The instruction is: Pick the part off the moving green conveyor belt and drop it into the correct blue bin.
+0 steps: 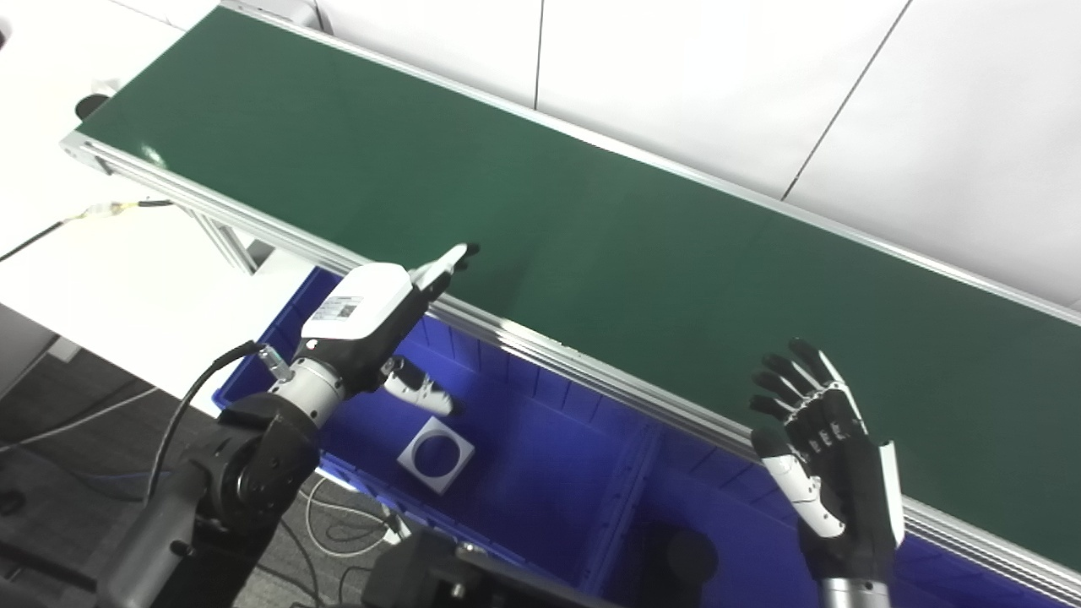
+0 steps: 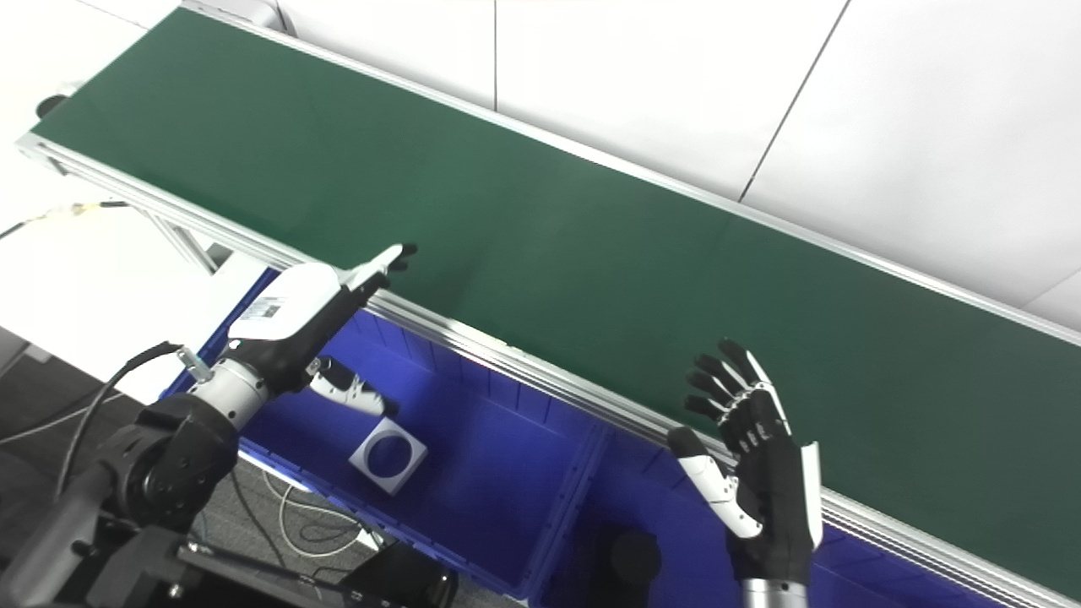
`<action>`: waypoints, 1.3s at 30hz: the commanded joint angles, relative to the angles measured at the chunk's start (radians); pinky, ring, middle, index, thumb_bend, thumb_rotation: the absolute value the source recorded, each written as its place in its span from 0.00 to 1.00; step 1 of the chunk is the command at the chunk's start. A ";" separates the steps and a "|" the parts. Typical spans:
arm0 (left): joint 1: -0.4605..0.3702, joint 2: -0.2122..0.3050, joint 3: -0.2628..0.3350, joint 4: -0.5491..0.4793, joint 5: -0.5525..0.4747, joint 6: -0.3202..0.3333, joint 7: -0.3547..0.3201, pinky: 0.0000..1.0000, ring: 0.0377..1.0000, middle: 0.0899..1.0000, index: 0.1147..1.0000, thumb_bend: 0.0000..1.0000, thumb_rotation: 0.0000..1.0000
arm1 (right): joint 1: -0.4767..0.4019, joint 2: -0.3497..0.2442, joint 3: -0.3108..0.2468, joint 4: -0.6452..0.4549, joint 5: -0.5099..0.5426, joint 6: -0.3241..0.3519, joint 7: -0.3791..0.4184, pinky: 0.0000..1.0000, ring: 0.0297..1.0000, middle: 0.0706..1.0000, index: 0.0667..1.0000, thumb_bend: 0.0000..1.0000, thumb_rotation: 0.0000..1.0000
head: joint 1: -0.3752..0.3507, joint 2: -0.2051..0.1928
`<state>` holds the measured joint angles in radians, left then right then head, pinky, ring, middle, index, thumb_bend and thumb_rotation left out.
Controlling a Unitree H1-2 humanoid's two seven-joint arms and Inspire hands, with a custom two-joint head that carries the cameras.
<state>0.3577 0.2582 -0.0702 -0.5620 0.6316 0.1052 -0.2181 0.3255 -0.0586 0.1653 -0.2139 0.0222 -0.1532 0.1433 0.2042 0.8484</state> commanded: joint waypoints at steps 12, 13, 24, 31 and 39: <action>-0.046 -0.158 -0.115 0.126 -0.382 -0.213 0.040 0.74 0.81 0.84 0.88 0.72 0.95 | -0.024 0.021 0.034 0.068 -0.076 -0.116 -0.012 0.68 0.77 0.80 0.87 0.64 0.55 | -0.175 -0.096; -0.056 -0.164 -0.124 0.166 -0.389 -0.238 0.043 0.75 0.81 0.84 0.88 0.73 0.96 | -0.024 0.022 0.036 0.075 -0.082 -0.121 -0.014 0.68 0.77 0.80 0.87 0.64 0.56 | -0.197 -0.108; -0.151 -0.173 -0.123 0.472 -0.611 -0.378 0.002 0.78 0.80 0.82 0.85 0.68 1.00 | -0.024 0.054 0.060 0.143 -0.112 -0.169 -0.037 0.69 0.78 0.82 0.88 0.64 0.55 | -0.333 -0.171; -0.169 -0.153 -0.076 0.654 -0.716 -0.465 -0.020 0.77 0.77 0.77 0.81 0.73 1.00 | -0.026 0.081 0.078 0.190 -0.147 -0.207 -0.063 0.70 0.79 0.82 0.88 0.63 0.54 | -0.477 -0.195; -0.199 -0.129 -0.039 0.806 -0.773 -0.564 -0.064 0.77 0.77 0.76 0.79 0.72 0.95 | -0.049 0.118 0.089 0.252 -0.173 -0.229 -0.100 0.70 0.78 0.82 0.89 0.64 0.54 | -0.547 -0.196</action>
<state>0.1720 0.1143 -0.1210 0.2363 -0.1297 -0.4213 -0.2695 0.2895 0.0393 0.2473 0.0466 -0.1475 -0.3221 0.0557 -0.3405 0.6535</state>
